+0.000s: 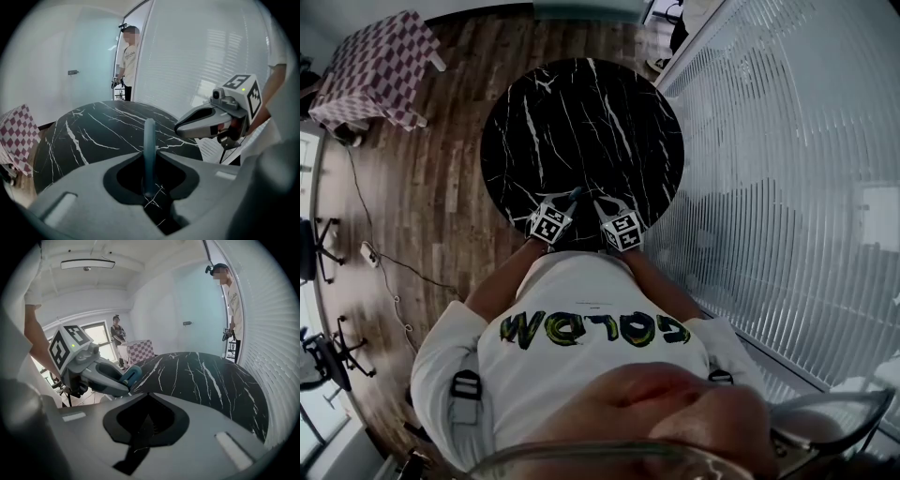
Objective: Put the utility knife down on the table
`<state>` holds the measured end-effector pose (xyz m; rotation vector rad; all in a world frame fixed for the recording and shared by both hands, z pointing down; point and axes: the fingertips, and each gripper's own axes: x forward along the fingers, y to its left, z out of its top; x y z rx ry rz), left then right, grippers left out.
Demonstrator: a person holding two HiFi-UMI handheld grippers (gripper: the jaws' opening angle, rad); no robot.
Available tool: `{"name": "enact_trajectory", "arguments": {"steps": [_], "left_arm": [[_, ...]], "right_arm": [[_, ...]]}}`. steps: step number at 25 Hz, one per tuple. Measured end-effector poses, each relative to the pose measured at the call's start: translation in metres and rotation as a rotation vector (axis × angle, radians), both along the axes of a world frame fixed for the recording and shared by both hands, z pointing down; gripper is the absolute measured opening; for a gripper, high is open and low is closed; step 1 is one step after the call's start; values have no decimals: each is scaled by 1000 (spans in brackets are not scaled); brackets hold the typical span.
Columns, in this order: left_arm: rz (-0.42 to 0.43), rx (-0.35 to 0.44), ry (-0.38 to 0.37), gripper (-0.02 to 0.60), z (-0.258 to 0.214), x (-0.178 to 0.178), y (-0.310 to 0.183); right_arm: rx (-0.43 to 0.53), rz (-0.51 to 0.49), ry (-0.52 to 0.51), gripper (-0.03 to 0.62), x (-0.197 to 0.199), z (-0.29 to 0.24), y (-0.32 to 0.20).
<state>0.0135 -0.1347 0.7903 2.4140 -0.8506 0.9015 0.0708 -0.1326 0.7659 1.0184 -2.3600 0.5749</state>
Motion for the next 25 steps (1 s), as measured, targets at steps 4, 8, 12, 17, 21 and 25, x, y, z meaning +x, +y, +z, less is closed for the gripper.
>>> {"name": "enact_trajectory", "arguments": {"steps": [4,8,12,17,21,25], "left_arm": [[-6,-25,-18,75,6,-1,0],[2,-36,-23,75,12,-1,1],[-9,-71,-44,75,19,-2,3],[-1,-90,-64,75,28,0,2],[6,-106,-83,75,40,2,3],[29,-112,-97,75,52,2,3]], "right_arm": [[-27,-2,8,2,2,10,4],[-55,15,10,2,7,17,3],[-78,16,25,2,13,26,2],[-102,9,42,2,16,37,1],[-122,14,61,2,19,48,4],[-142,9,68,2,18,55,7]]}}
